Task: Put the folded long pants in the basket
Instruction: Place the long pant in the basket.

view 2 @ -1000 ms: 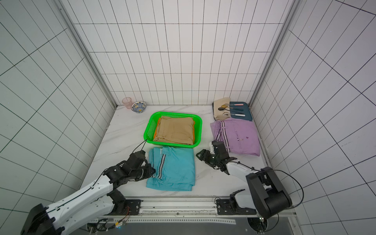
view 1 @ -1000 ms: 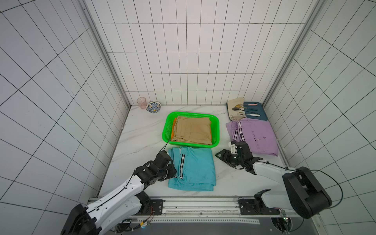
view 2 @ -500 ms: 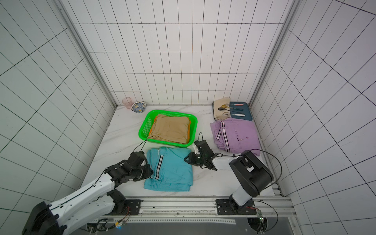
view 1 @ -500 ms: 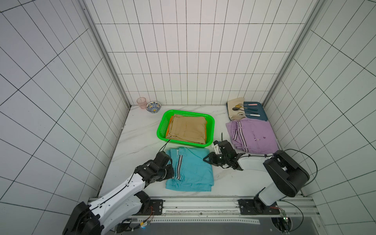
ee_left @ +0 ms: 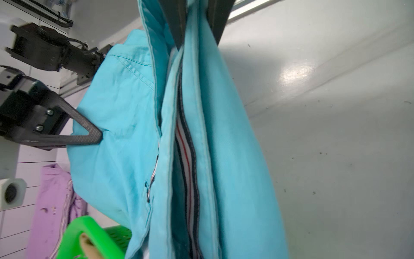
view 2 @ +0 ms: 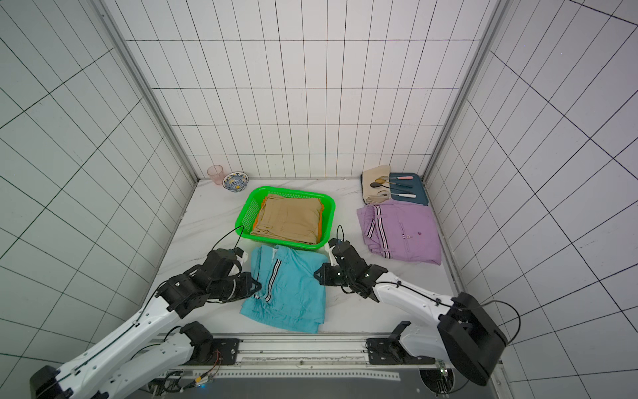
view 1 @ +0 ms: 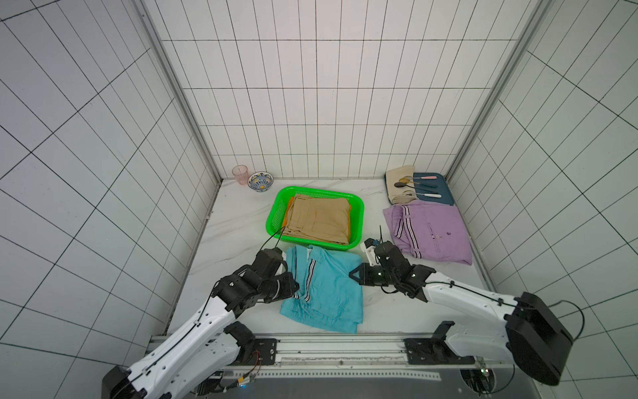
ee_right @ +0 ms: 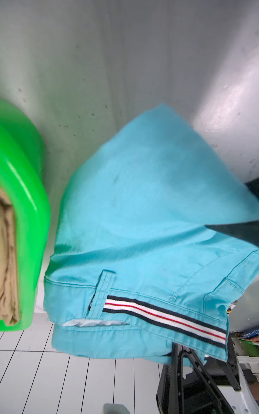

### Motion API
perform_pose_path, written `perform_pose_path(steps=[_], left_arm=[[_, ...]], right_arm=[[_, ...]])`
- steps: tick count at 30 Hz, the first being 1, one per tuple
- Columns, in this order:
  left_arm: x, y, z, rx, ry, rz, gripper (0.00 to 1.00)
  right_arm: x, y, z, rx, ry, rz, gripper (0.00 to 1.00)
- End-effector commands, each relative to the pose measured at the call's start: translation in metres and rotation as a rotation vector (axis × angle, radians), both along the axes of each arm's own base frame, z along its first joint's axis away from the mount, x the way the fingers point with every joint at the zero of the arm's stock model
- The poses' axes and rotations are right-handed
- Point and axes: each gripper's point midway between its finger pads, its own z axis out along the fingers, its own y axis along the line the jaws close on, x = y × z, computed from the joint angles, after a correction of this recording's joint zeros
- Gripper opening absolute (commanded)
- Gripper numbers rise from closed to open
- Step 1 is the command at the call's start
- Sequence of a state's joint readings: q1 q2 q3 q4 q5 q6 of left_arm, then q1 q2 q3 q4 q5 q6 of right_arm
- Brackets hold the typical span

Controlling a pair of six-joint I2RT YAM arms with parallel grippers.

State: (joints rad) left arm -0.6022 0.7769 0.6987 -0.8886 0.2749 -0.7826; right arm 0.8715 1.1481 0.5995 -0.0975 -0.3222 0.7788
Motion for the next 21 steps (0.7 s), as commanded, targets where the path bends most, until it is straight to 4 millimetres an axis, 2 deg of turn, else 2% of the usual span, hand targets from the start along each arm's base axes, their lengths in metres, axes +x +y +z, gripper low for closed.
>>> perform_pose_path(steps=[1,7,10,14,16,18,21], left_arm=[[0.008,-0.01,0.048,-0.089,-0.11,-0.025,0.0],[0.022,-0.006,0.102,-0.06,-0.202,-0.018,0.0],[0.038,-0.015,0.127,-0.052,-0.225,-0.042,0.0],[0.071,-0.026,0.155,-0.058,-0.228,-0.072,0.0],[0.094,-0.024,0.164,-0.064,-0.228,-0.053,0.0],[0.118,-0.019,0.168,-0.086,-0.224,-0.019,0.0],[0.161,-0.005,0.163,-0.155,-0.19,0.047,0.0]], right_arm=[[-0.006,-0.007,0.049,0.009,-0.059,0.003,0.0],[0.002,-0.027,0.138,0.036,-0.245,-0.036,0.0],[0.011,-0.025,0.169,0.024,-0.292,-0.028,0.0],[0.034,-0.016,0.198,0.009,-0.351,-0.034,0.0],[0.054,-0.014,0.208,-0.022,-0.403,-0.053,0.0],[0.076,-0.014,0.214,-0.061,-0.453,-0.083,0.0],[0.111,-0.013,0.22,-0.085,-0.495,-0.131,0.0]])
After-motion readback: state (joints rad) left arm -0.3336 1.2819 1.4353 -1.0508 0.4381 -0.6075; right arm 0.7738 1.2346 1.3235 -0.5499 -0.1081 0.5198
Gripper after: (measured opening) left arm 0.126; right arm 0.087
